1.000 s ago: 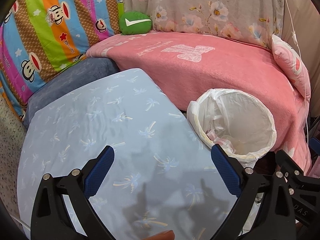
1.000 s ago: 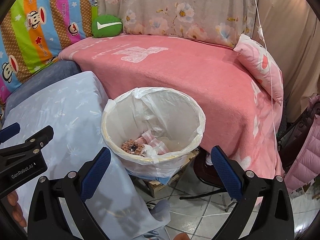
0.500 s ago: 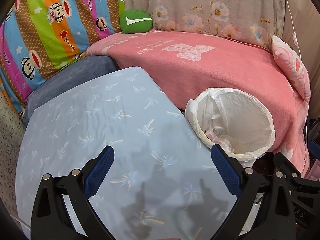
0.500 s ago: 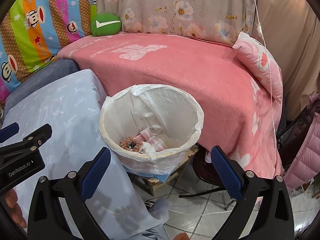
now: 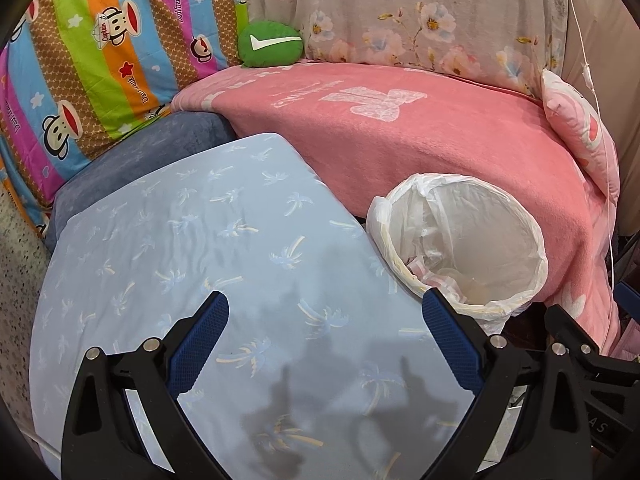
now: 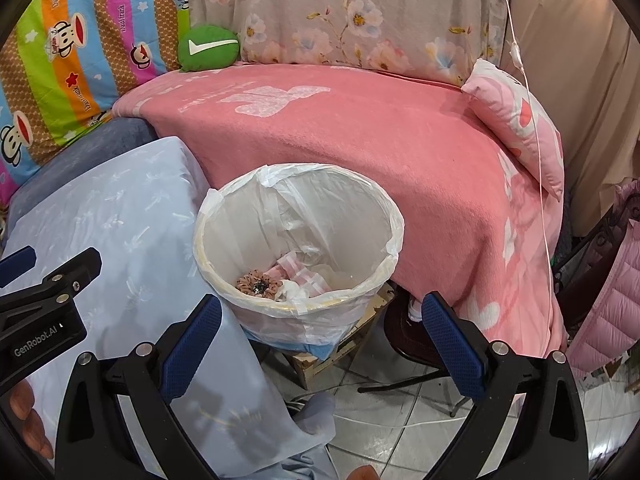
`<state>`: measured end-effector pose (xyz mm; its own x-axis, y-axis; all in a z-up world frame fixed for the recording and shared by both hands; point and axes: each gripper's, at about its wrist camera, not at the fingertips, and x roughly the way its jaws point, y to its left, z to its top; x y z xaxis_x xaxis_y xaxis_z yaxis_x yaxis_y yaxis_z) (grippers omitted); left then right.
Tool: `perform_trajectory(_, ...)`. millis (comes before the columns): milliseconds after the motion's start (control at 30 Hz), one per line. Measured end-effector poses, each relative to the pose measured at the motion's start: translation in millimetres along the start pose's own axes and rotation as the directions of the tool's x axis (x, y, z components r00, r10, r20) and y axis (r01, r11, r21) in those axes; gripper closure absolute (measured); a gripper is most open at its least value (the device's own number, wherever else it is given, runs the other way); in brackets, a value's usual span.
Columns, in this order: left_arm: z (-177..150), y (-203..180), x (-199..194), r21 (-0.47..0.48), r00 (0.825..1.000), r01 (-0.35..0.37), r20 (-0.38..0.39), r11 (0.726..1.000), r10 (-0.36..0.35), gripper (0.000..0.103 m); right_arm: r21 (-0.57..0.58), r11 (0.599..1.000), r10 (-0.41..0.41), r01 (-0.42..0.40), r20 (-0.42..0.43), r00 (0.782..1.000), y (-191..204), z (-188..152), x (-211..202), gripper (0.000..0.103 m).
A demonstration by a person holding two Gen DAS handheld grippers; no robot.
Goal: Collect trash
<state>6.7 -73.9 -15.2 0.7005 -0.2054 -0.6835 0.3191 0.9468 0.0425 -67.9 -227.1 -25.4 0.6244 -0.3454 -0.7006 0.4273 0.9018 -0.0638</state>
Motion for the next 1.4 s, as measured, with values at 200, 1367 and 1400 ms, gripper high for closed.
perform_trajectory(200, 0.0, -0.3, -0.1, 0.003, 1.0, 0.0, 0.001, 1.0, 0.0, 0.01, -0.001, 1.0, 0.002, -0.002, -0.001, 1.0, -0.1, -0.9, -0.1, 0.005)
perform_trajectory(1367, 0.2, -4.9, -3.4, 0.02, 1.0, 0.006, 0.006, 1.0, -0.006, 0.01, 0.002, 1.0, -0.001, 0.001, -0.005, 1.0, -1.9, -2.9, 2.0, 0.005)
perform_trajectory(1400, 0.2, -5.2, -3.3, 0.02, 1.0, 0.006, 0.005, 1.0, -0.007, 0.01, 0.002, 1.0, -0.001, 0.001, -0.004, 1.0, -1.9, -3.1, 2.0, 0.005)
